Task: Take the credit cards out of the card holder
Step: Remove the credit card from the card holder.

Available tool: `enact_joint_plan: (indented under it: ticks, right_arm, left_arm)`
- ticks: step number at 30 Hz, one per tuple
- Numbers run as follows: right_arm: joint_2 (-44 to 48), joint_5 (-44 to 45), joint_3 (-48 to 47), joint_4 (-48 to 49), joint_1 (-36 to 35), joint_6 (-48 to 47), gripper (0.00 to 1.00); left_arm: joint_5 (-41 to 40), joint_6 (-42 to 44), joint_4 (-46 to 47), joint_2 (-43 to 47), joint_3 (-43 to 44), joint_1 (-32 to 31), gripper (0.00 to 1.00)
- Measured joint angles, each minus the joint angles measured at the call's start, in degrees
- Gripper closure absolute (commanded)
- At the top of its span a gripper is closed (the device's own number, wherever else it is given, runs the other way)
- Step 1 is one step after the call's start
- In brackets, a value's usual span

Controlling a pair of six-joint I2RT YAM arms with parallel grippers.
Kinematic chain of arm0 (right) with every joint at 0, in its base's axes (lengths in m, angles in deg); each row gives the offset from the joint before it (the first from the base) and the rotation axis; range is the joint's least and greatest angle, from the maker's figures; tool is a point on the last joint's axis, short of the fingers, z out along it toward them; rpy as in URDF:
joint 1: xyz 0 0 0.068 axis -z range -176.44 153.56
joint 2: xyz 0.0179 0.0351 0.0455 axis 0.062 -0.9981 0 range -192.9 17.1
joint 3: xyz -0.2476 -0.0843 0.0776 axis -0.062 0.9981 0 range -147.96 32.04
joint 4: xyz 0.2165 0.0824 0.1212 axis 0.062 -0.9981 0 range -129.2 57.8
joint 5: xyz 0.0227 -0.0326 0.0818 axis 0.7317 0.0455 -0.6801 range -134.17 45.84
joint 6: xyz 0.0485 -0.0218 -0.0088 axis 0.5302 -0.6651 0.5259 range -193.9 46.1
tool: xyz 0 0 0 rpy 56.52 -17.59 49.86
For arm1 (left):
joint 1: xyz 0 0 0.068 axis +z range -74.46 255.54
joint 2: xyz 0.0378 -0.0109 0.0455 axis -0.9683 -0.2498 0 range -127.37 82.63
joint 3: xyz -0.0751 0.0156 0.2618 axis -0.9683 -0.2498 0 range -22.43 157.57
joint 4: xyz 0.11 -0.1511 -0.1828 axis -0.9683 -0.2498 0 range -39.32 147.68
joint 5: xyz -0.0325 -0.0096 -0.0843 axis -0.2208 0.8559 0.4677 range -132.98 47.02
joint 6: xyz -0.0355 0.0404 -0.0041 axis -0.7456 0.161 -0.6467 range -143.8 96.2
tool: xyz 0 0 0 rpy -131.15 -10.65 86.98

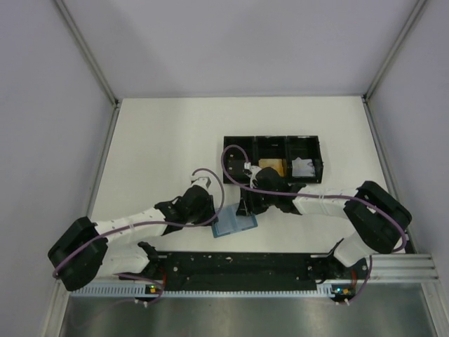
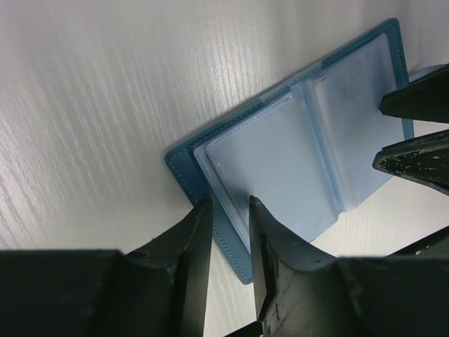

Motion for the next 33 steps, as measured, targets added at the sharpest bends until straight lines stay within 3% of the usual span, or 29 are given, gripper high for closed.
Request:
enact_joint_plan:
  ticks: [3, 12, 19, 27, 33]
  right_arm:
    - [0.00, 0.44, -0.04, -0.07, 0.00, -0.17, 0.55]
    - [2.86, 5.60, -0.50, -5.62, -0.42, -2.16, 0.54]
    - [3.13, 7.39, -0.90, -7.69, -0.46, -2.80, 0.55]
    - [3.10, 5.01, -0.90, -6.88, -0.46, -2.69, 0.65]
    - [2.56, 4.04, -0.90, -6.23, -0.48, -2.54, 0.63]
  left_arm:
    - [0.04, -0.24, 0.20, -0.48, -0.02, 0.00, 0.77]
    - [0.31, -0.96, 0.85, -0.94, -0.04, -0.02, 0.85]
    - [0.55, -1.01, 1.68, -1.33, -0.02, -0.02, 0.86]
    - [0.94, -1.01, 1.81, -1.33, -0.04, -0.02, 0.87]
    - [1.38, -1.03, 1.84, -1.33, -0.04, -0.04, 0.88]
